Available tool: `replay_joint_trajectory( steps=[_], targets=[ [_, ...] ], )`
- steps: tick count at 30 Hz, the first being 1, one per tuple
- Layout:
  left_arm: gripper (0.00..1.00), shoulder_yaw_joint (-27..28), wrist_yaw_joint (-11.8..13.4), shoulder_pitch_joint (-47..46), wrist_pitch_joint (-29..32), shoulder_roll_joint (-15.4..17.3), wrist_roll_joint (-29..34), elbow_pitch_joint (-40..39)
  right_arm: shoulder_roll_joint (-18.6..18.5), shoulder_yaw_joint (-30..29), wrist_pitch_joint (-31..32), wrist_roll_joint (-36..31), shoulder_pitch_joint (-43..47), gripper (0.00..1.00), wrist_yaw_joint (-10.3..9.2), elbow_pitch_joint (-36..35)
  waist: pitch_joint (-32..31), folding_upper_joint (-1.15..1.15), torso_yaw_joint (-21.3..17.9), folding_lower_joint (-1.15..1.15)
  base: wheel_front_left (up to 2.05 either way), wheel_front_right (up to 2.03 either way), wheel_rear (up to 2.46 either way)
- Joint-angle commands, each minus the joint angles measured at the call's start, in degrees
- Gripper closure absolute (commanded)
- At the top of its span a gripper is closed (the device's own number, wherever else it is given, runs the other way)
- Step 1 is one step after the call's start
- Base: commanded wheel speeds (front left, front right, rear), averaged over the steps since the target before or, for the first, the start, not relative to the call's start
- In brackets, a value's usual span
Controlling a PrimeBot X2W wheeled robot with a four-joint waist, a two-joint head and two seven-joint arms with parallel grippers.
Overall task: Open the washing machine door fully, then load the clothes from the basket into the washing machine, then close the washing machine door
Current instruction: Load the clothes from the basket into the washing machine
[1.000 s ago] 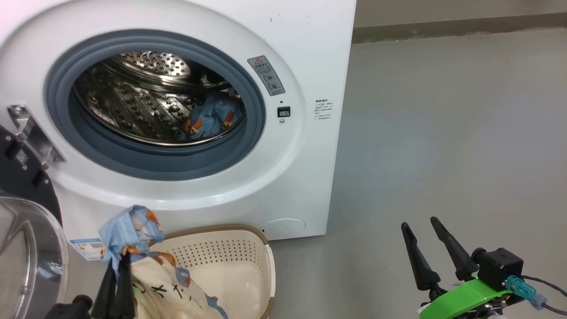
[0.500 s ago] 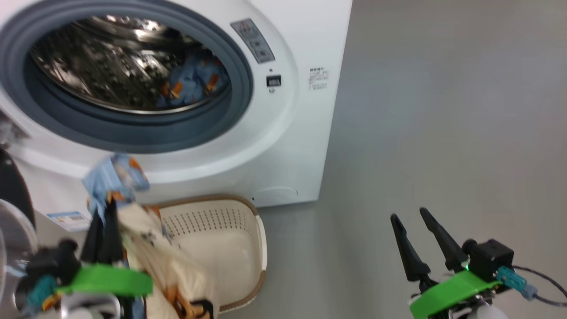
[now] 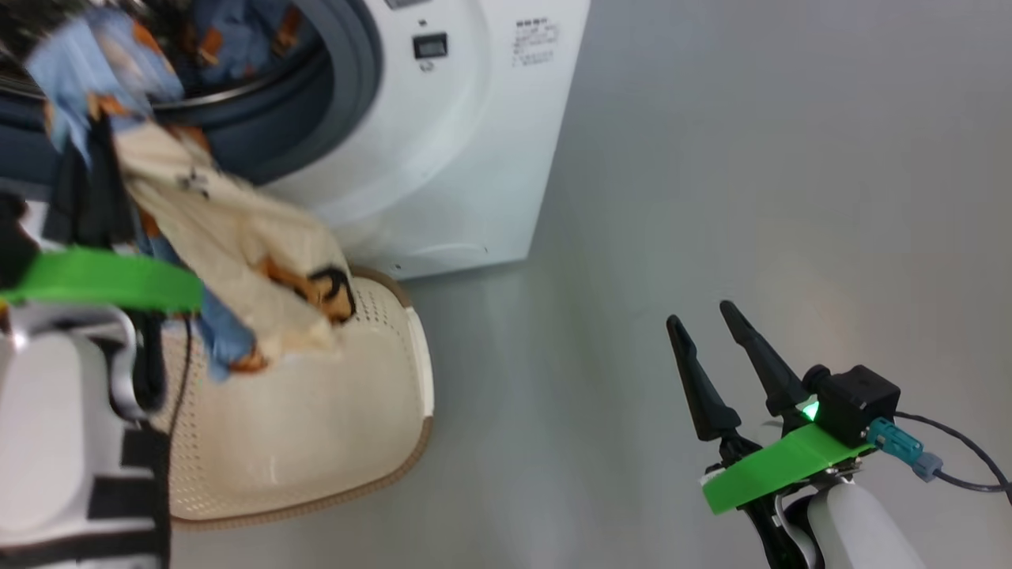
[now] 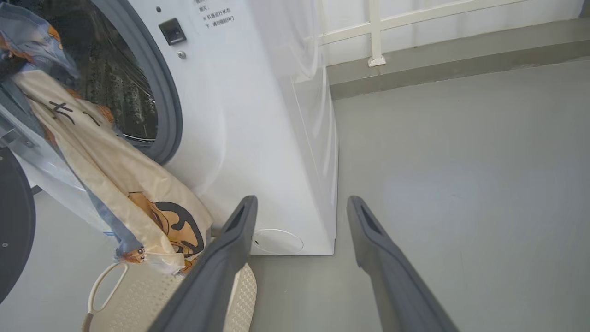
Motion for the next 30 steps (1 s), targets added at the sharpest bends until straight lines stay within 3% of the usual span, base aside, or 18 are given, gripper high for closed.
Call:
replay_joint_trajectory(
  steps=[1,15,30],
  targets=[
    [1.0,1.96,-0.12,-2.44,-0.36,2.4,0.11,-0.73,0.48,1.58,-0.28,-0.18,-0.71,0.0,0.09,-1.42,4.48,0.0,-2.27,-0.01,0.0,0.0,0.0],
    [1.0,0.4,-0.62,-21.55,1.79,8.06,0.26,15.21,1.65,3.54,-0.28,0.24,-4.02,0.0,0.09,-1.19,14.75,0.0,-3.85,-0.01,0.0,0.0,0.0],
    [1.0,-7.08,-0.8,-40.91,19.54,11.58,-2.21,28.85,2.17,6.59,-0.28,0.88,-4.67,0.0,0.09,-0.16,19.57,0.0,-5.06,-0.01,0.0,0.0,0.0]
  ],
)
